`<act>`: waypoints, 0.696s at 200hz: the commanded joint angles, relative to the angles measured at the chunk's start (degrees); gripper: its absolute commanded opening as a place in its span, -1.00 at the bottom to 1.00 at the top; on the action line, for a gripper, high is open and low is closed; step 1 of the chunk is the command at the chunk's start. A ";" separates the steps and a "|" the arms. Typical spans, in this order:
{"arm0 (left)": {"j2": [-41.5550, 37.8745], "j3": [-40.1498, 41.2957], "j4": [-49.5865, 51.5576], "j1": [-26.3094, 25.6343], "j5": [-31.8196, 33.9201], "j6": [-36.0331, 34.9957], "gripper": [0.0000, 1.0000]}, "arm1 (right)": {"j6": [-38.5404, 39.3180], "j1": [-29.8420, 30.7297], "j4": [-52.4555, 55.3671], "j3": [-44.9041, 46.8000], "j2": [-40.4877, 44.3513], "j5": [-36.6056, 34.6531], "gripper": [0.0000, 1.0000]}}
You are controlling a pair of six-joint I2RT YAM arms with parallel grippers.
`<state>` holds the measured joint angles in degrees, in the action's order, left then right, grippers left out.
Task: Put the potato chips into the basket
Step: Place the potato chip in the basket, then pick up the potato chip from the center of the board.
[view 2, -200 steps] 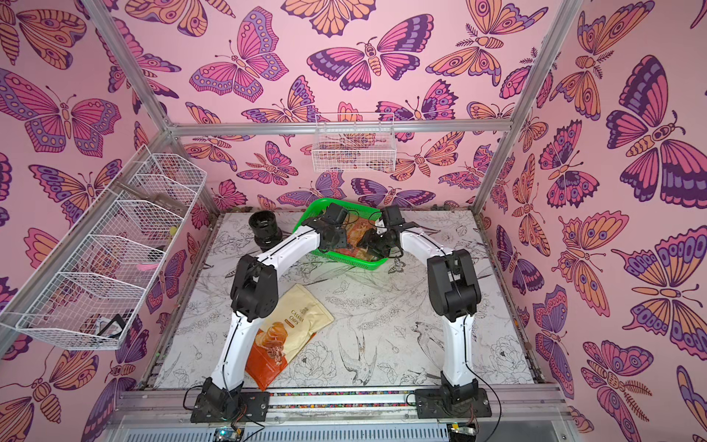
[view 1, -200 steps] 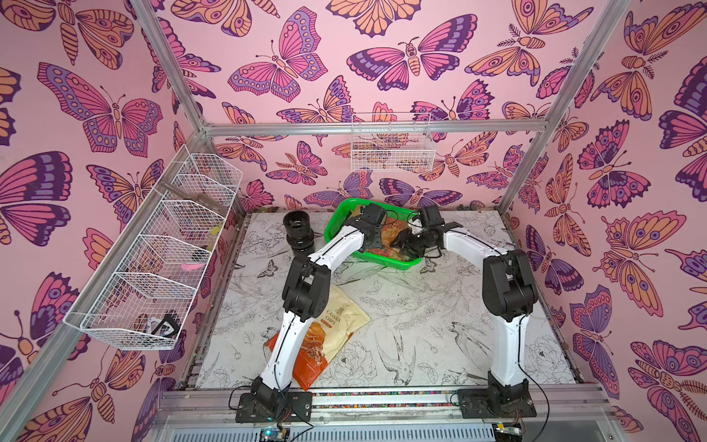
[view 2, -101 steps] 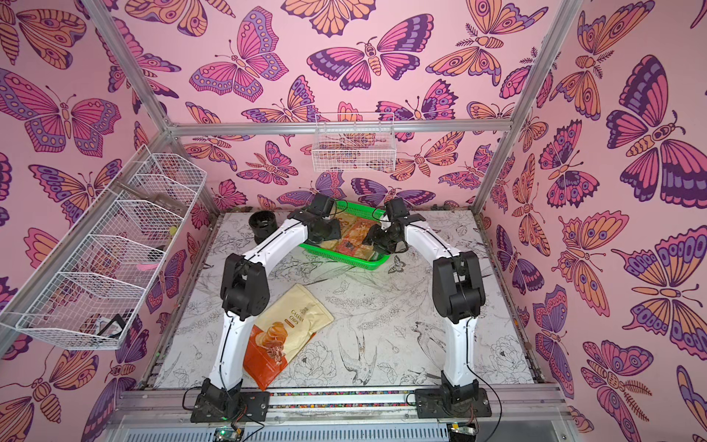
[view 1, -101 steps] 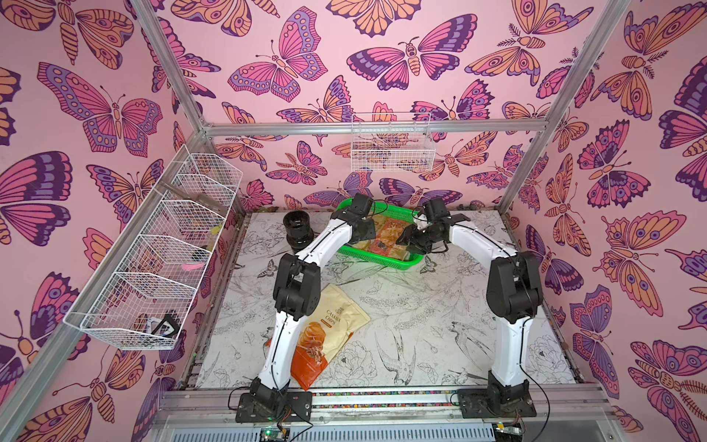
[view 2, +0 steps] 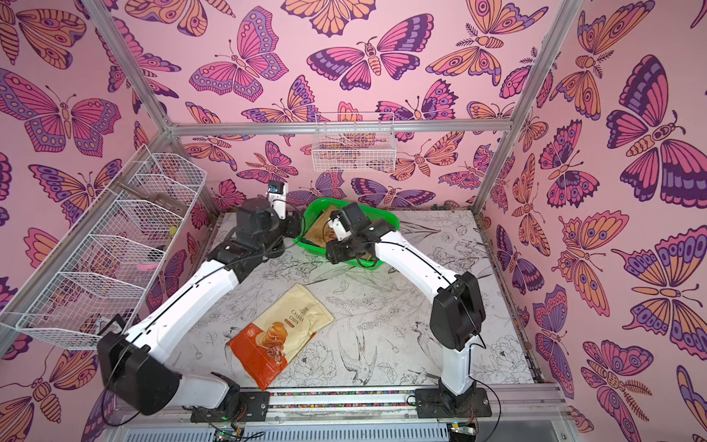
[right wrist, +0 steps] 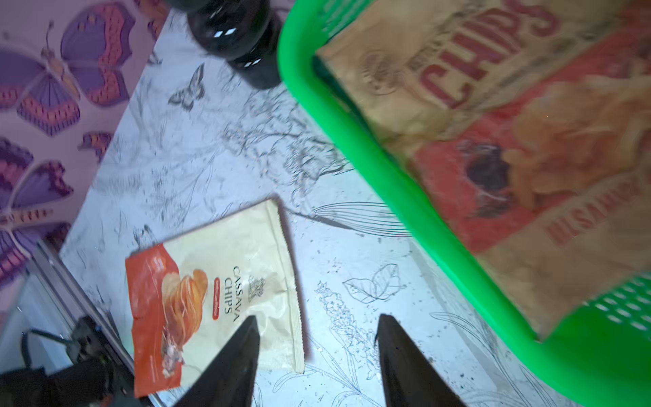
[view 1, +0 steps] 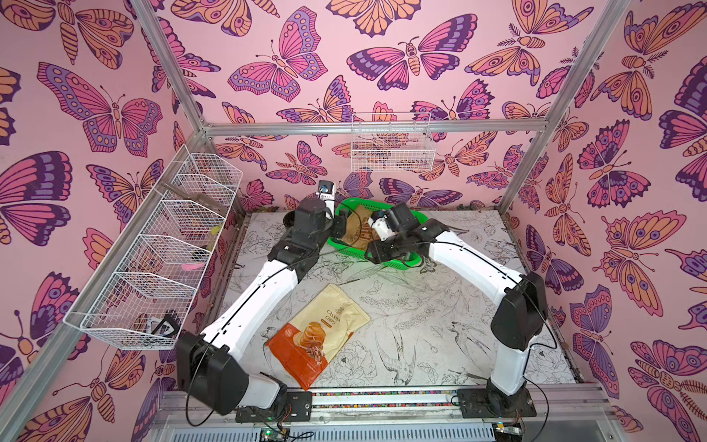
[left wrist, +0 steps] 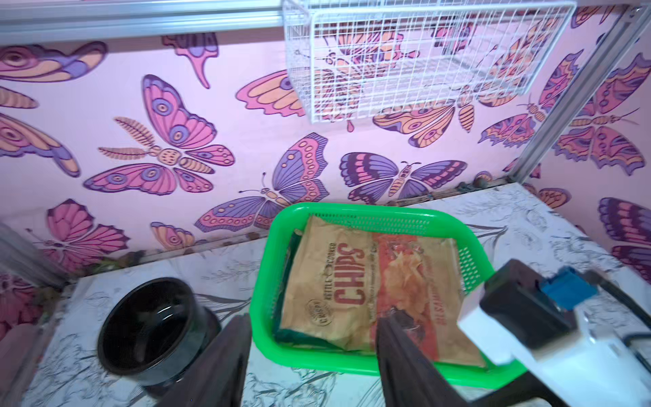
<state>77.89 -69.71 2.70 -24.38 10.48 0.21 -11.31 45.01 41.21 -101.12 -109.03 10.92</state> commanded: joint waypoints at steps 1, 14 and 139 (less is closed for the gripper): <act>-3.11 9.60 -14.30 3.70 4.09 -7.15 0.26 | 10.37 5.60 3.06 -0.30 -2.34 -5.60 0.22; -4.38 12.27 -16.84 5.89 6.93 -6.54 0.26 | 12.14 8.62 2.06 1.01 -2.70 -5.85 0.29; -13.11 18.35 -23.47 9.49 15.58 -18.51 0.27 | 22.12 24.52 14.26 -12.22 -20.21 -6.89 0.37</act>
<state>65.25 -52.80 -17.74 -15.90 23.79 -15.07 7.35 67.48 53.12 -111.15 -127.24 3.70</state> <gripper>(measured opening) 0.635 0.693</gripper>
